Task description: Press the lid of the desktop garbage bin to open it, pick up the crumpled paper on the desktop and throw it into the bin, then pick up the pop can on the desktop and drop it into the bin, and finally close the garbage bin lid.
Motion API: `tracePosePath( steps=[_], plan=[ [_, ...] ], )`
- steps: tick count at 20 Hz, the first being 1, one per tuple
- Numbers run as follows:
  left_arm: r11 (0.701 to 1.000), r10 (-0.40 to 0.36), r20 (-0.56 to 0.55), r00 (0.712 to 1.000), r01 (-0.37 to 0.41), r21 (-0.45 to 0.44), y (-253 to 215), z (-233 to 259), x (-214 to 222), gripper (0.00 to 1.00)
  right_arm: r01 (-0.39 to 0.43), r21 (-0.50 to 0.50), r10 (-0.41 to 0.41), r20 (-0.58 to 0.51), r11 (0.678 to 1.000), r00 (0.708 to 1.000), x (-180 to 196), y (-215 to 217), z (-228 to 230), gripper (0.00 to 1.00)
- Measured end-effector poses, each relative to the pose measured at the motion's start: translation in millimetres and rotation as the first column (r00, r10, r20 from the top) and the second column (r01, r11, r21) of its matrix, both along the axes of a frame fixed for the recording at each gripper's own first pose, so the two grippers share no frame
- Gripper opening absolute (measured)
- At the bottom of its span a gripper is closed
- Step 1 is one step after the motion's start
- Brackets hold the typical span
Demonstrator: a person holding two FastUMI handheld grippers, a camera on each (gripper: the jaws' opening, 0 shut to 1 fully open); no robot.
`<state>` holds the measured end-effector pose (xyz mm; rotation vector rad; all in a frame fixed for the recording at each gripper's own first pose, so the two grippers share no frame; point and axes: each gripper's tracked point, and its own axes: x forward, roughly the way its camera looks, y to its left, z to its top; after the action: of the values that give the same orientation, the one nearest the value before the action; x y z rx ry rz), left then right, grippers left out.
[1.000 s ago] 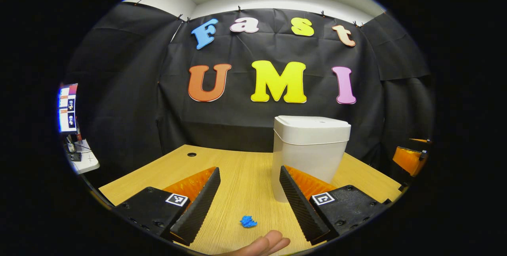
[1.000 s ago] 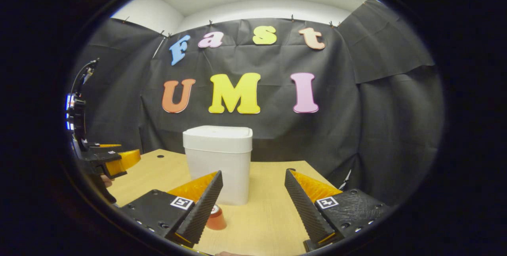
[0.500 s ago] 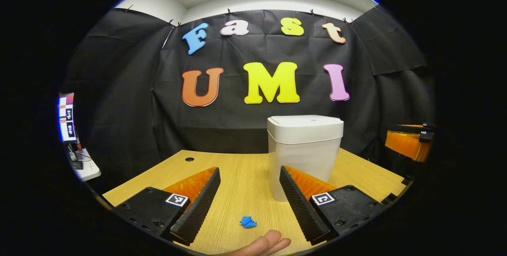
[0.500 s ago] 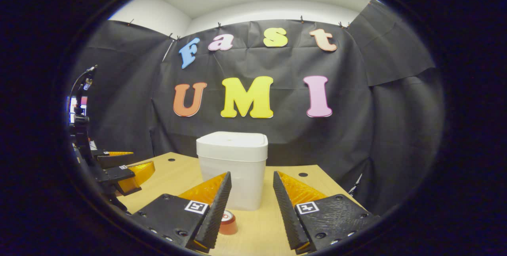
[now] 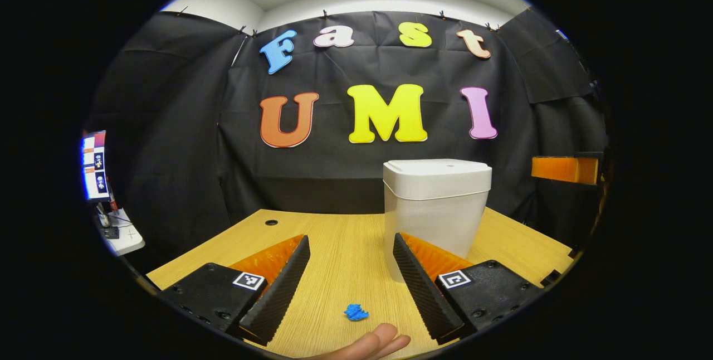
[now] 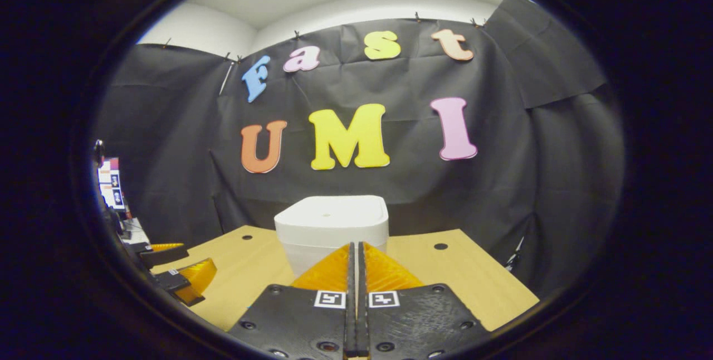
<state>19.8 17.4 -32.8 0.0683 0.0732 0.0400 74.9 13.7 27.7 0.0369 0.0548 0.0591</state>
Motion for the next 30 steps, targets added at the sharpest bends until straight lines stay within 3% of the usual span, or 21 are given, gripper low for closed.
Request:
tracePosePath(
  steps=[8,15,20,24,30],
  plan=[
    [1.0,0.02,-0.004,1.0,-0.02,-0.002,13.9,-1.5,4.4,0.97,-0.016,0.008,0.016,-0.043,1.0,0.999,52.8,14.6,15.9,0.01],
    [1.0,0.021,-0.012,1.0,-0.021,-0.005,14.2,-5.1,6.5,0.97,-0.048,-0.053,0.047,-0.03,0.997,0.998,95.6,43.9,24.8,0.01],
    [1.0,0.022,-0.013,1.0,-0.022,0.009,15.7,-6.4,7.6,0.97,-0.05,-0.007,0.049,-0.066,0.999,0.997,121.8,55.8,22.2,0.01],
    [1.0,0.024,-0.014,1.0,-0.024,0.014,16.2,-7.0,9.9,0.97,-0.087,0.0,0.087,-0.126,0.996,0.988,130.0,73.7,14.7,0.01],
    [0.999,0.032,-0.022,0.999,-0.031,0.01,18.7,-9.8,9.6,0.97,-0.017,-0.038,0.01,-0.172,0.999,0.985,128.0,71.1,1.8,0.01]
  ],
)
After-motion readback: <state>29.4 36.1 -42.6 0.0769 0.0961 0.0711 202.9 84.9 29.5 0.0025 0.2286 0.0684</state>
